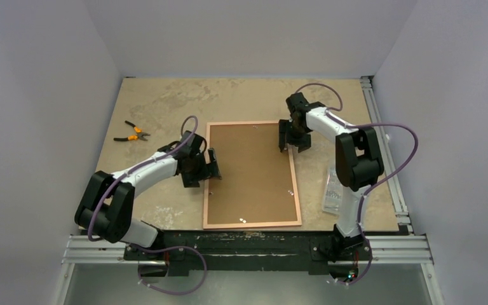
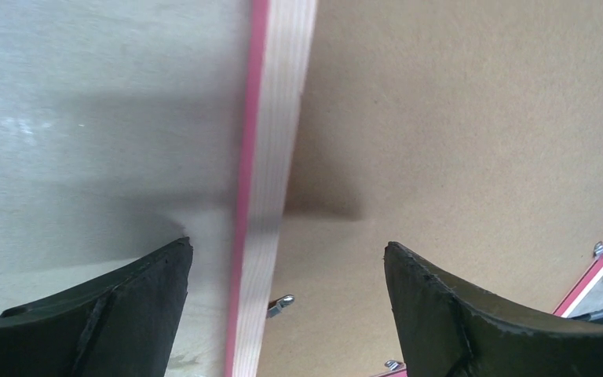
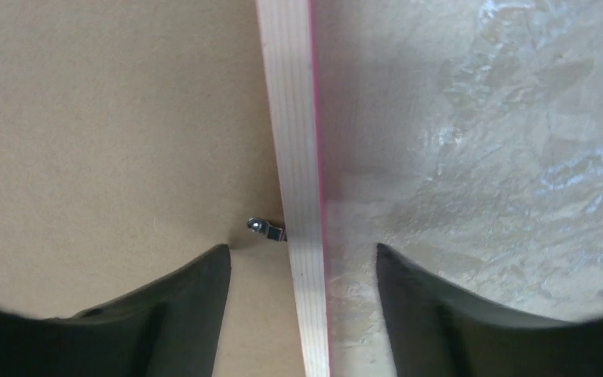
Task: Put the photo into the frame
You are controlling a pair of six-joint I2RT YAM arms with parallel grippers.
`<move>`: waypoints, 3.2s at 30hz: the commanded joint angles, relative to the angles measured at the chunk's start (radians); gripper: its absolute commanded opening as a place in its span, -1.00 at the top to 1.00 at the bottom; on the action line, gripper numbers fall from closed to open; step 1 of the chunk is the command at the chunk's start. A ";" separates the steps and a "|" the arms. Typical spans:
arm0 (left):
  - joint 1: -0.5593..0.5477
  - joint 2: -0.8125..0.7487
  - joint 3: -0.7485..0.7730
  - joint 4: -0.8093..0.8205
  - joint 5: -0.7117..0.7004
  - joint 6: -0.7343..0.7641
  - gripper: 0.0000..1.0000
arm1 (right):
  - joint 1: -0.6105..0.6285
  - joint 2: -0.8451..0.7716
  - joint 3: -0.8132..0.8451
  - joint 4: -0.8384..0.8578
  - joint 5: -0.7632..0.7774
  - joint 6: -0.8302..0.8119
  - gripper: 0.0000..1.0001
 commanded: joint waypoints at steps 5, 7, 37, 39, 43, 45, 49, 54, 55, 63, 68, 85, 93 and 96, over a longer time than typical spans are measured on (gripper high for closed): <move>0.092 0.015 0.132 -0.040 -0.010 0.067 -0.82 | -0.063 -0.141 -0.074 0.062 -0.195 0.009 -0.74; 0.099 0.044 0.184 -0.060 -0.023 0.081 -0.82 | -0.068 -0.148 -0.098 0.074 -0.227 0.014 -0.76; 0.109 0.455 0.545 -0.184 -0.211 0.149 0.13 | -0.070 -0.144 -0.181 0.124 -0.344 0.011 -0.80; 0.113 0.472 0.552 -0.196 -0.213 0.149 0.38 | -0.070 -0.144 -0.181 0.122 -0.346 0.008 -0.80; 0.116 0.499 0.550 -0.202 -0.204 0.150 0.66 | -0.070 -0.145 -0.182 0.121 -0.346 0.004 -0.80; 0.118 0.506 0.551 -0.208 -0.202 0.151 0.81 | -0.070 -0.144 -0.182 0.119 -0.345 0.003 -0.79; 0.126 0.503 0.545 -0.195 -0.189 0.156 1.00 | -0.070 -0.149 -0.185 0.118 -0.343 0.001 -0.79; 0.162 0.470 0.501 -0.121 -0.058 0.149 1.00 | -0.070 -0.164 -0.198 0.116 -0.339 -0.006 -0.79; 0.171 0.456 0.485 -0.102 -0.039 0.144 1.00 | -0.070 -0.168 -0.203 0.116 -0.338 -0.007 -0.80; 0.203 0.346 0.405 -0.009 0.046 0.130 -0.18 | -0.071 -0.181 -0.216 0.119 -0.346 -0.010 -0.79; 0.207 0.327 0.400 -0.018 -0.019 0.121 -0.13 | -0.070 -0.180 -0.223 0.120 -0.348 -0.015 -0.80; 0.164 0.472 0.541 -0.181 -0.169 0.178 0.10 | -0.070 -0.165 -0.223 0.118 -0.357 -0.019 -0.78; 0.127 0.570 0.603 -0.300 -0.205 0.185 0.11 | -0.070 -0.162 -0.220 0.118 -0.363 -0.019 -0.78; 0.112 0.580 0.614 -0.321 -0.229 0.196 0.19 | -0.070 -0.161 -0.221 0.119 -0.368 -0.017 -0.77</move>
